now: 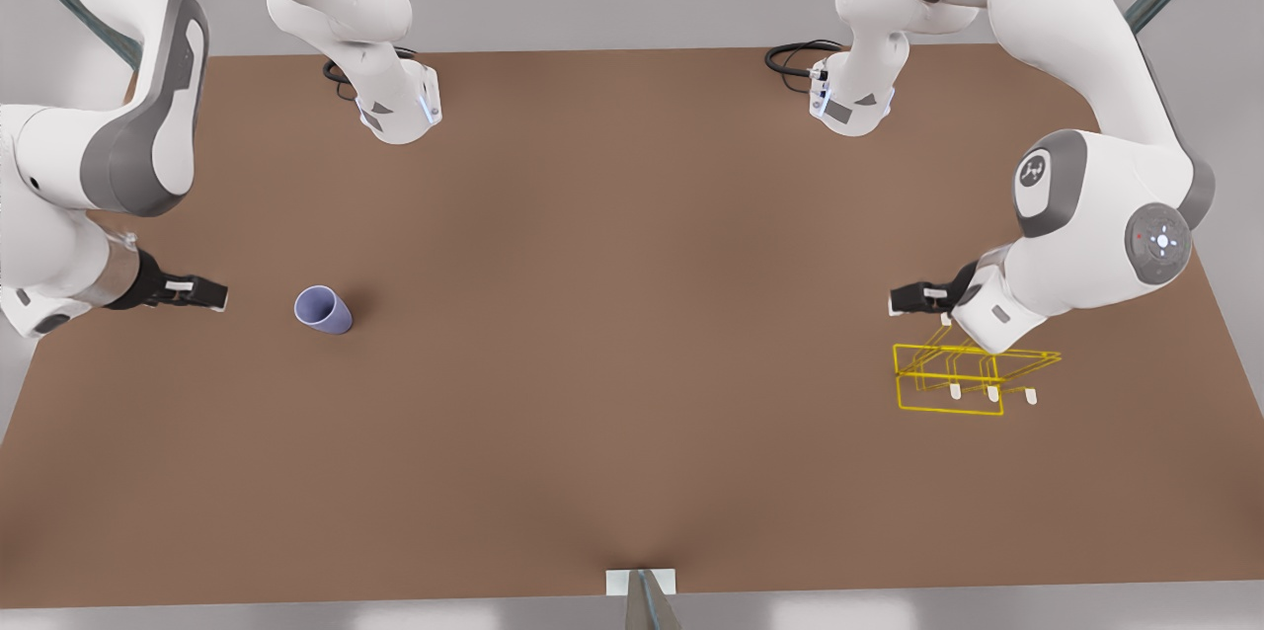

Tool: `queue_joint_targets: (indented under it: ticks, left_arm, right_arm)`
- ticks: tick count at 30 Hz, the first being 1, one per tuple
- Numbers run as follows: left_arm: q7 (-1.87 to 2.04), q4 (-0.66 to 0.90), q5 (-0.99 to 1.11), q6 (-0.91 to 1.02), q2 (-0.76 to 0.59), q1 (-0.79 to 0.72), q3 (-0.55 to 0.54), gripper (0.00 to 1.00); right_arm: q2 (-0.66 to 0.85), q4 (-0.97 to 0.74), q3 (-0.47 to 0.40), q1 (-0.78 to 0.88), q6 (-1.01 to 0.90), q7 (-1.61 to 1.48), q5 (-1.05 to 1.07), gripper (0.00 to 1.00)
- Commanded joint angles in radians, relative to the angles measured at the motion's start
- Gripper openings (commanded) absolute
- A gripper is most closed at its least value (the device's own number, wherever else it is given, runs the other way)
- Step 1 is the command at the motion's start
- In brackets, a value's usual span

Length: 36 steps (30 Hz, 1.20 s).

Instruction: Place the cup on the cup holder

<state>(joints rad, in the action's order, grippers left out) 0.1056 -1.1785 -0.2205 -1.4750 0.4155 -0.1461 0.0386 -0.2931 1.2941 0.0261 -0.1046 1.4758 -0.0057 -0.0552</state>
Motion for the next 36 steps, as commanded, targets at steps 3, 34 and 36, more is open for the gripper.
queue_joint_targets:
  ticks: [3, 34, 36]
  left_arm:
    - [0.118, -0.001, 0.007, -0.065, 0.0, -0.001, -0.002, 1.0]
    - [0.126, -0.047, 0.113, -0.079, 0.036, -0.006, 0.0, 1.0]
    - [0.128, -0.047, 0.113, -0.08, 0.04, -0.006, 0.001, 1.0]
  right_arm:
    - [-0.037, 0.014, -0.002, -0.009, 0.081, -0.007, 0.051, 1.0]
    - [0.058, 0.898, 0.009, 0.056, 0.791, -0.027, 0.066, 1.0]
    - [0.043, 0.901, 0.009, 0.056, 0.791, -0.028, 0.066, 1.0]
